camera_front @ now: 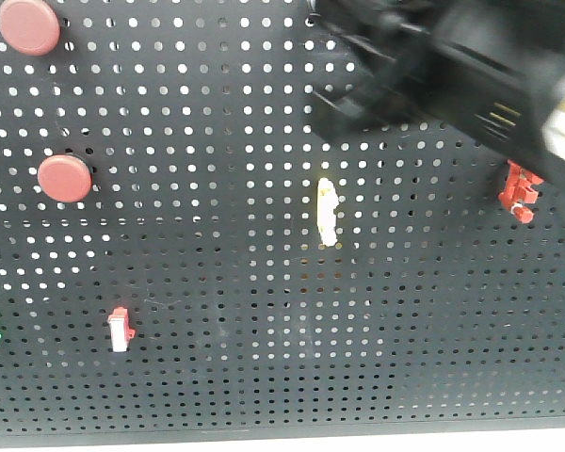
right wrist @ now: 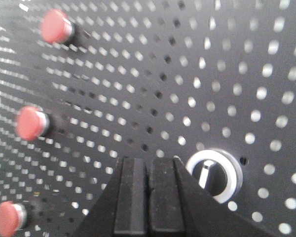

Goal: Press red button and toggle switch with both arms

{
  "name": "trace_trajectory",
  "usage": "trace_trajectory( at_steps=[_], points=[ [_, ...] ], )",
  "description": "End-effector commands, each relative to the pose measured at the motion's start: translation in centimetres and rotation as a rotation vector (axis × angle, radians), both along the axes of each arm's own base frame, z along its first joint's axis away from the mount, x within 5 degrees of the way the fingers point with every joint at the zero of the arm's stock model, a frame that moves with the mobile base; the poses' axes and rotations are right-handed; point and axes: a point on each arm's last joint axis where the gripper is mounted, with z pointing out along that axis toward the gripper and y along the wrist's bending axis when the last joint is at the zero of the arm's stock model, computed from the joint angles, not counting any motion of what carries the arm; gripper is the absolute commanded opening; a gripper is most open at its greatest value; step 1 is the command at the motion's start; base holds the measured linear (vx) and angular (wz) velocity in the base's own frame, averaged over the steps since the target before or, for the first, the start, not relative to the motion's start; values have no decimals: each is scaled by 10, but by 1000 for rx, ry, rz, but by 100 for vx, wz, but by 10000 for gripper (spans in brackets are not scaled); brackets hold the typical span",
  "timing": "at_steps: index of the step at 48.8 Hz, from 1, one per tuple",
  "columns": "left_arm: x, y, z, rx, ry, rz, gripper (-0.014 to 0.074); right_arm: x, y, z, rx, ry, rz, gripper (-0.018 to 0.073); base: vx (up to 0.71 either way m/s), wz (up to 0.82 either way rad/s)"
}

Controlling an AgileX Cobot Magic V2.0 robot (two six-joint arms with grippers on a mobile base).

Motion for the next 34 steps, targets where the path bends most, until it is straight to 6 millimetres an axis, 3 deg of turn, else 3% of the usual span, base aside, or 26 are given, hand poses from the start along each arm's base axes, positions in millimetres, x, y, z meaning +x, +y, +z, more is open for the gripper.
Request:
trace_trajectory(
  at_steps=[1, 13, 34],
  points=[
    [-4, 2, 14, -47, -96, -3, 2, -3, -1, 21, 81, -48, 28, 0, 0, 0],
    [-4, 1, 14, -46, -94, -3, 2, 14, 9, 14, 56, 1, 7, 0, 0, 0],
    [-4, 1, 14, -46, -94, -3, 2, 16, 2, 15, 35, -6, -28, 0, 0, 0]
  ],
)
